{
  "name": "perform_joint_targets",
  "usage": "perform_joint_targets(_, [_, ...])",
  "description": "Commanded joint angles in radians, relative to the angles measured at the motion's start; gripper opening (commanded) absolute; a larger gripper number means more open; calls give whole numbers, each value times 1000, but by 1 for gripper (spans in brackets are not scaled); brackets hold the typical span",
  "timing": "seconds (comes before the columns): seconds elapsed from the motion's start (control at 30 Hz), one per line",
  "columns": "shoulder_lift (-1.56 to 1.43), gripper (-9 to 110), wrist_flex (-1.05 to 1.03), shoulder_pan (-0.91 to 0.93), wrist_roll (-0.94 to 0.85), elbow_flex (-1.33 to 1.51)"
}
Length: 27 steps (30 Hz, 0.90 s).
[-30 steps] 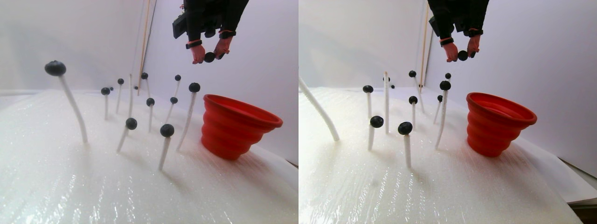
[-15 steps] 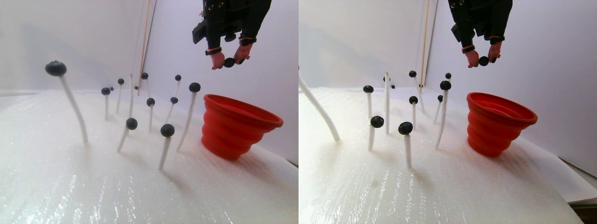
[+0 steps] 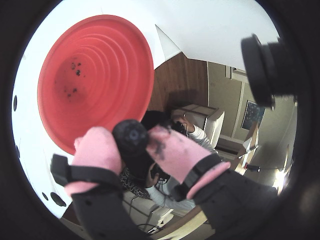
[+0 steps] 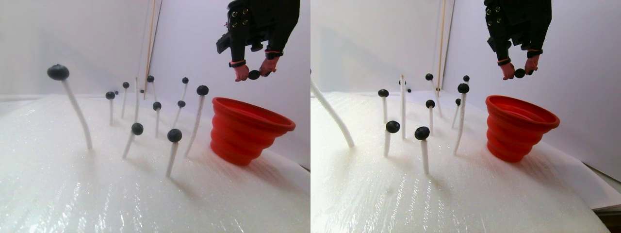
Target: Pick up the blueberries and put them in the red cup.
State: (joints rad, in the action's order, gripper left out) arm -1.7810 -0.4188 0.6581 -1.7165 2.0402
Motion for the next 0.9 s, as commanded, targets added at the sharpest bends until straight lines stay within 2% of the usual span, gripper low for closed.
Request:
perform_joint_targets(0.0, [-6,15,32,74,11,-92])
perform_joint_targets(0.4, [25,19,51,81,6,-101])
perform_joint_targets(0.87, [-103,19,26,-44,25,-57])
